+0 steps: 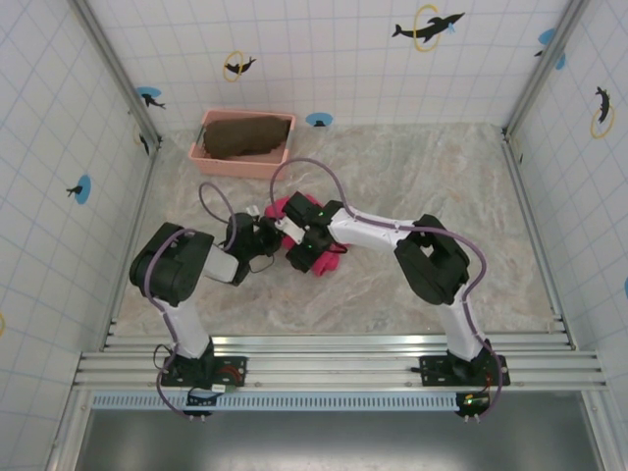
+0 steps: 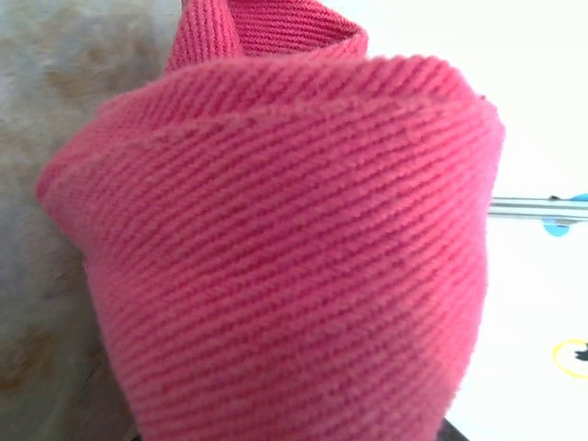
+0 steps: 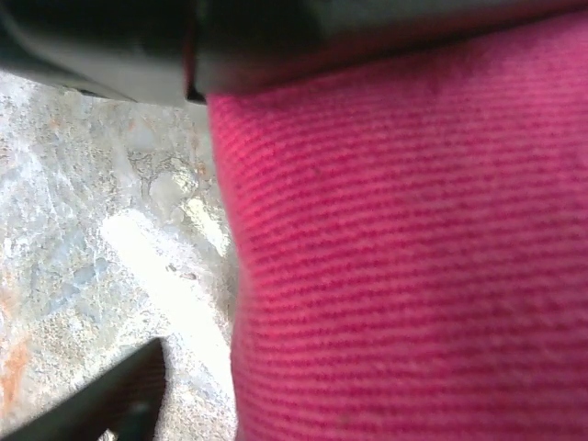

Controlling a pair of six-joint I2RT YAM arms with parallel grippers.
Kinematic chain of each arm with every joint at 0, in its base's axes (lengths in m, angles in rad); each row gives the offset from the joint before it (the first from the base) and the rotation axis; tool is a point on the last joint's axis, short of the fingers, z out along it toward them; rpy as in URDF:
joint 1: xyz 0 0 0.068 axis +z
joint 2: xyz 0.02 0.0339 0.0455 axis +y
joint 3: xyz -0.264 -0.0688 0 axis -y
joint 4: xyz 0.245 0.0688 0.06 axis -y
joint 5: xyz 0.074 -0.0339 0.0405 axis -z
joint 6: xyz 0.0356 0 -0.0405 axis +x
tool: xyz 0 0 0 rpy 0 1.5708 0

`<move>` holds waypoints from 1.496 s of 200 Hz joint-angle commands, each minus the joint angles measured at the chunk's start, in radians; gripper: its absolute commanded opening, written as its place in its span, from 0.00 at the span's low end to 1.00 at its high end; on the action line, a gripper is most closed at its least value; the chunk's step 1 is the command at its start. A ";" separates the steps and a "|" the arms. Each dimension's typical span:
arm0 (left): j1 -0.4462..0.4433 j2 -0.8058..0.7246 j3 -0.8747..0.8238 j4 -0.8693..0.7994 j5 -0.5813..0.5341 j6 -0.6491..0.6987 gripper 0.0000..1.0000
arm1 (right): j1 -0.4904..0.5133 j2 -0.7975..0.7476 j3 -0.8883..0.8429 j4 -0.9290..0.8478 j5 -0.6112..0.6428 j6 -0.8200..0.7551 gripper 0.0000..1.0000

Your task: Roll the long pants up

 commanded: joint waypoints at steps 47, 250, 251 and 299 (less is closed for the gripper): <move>-0.015 -0.134 0.262 -1.014 -0.039 0.208 0.00 | 0.082 -0.280 -0.177 -0.064 0.189 -0.024 0.99; -0.119 0.164 0.818 -1.817 -0.343 0.095 0.00 | 0.288 -0.121 -0.046 0.019 0.630 0.091 0.99; -0.119 0.165 0.819 -1.818 -0.344 0.094 0.00 | 0.290 -0.120 -0.045 0.018 0.636 0.091 0.99; -0.120 0.181 0.825 -1.828 -0.340 0.068 0.00 | 0.319 -0.057 -0.029 -0.010 0.725 0.106 0.99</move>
